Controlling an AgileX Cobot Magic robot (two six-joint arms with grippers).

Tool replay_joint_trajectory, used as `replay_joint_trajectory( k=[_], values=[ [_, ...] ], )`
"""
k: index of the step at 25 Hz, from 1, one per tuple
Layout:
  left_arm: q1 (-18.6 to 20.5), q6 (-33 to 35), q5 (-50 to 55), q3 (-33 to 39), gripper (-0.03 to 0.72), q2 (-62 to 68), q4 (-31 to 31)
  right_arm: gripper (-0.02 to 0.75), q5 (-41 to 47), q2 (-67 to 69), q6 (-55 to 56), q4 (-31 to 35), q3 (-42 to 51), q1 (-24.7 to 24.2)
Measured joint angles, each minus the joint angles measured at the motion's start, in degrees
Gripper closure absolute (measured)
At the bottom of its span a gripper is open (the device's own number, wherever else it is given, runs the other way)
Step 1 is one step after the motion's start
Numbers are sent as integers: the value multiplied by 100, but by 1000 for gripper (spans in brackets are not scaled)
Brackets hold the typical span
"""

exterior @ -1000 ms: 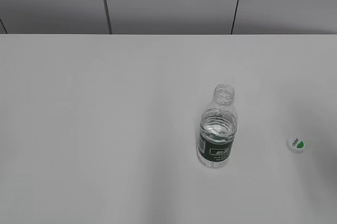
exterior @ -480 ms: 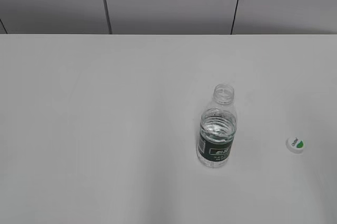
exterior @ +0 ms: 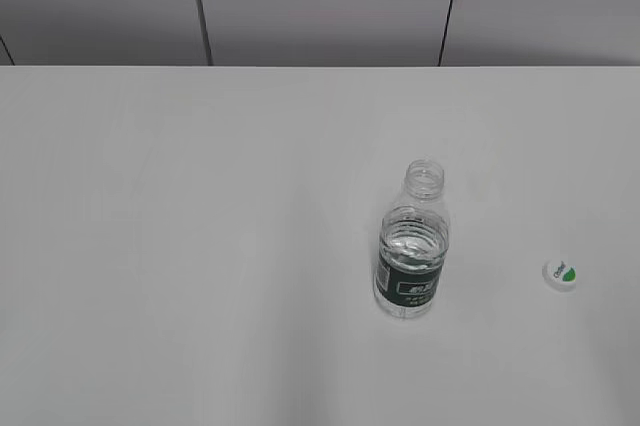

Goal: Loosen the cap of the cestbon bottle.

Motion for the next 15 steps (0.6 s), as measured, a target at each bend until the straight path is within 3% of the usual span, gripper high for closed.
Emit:
replay_joint_trajectory(
  k=[15],
  values=[
    [-4, 5, 3, 0, 271, -5, 36, 217, 50, -500, 694, -249, 23, 0]
  ],
)
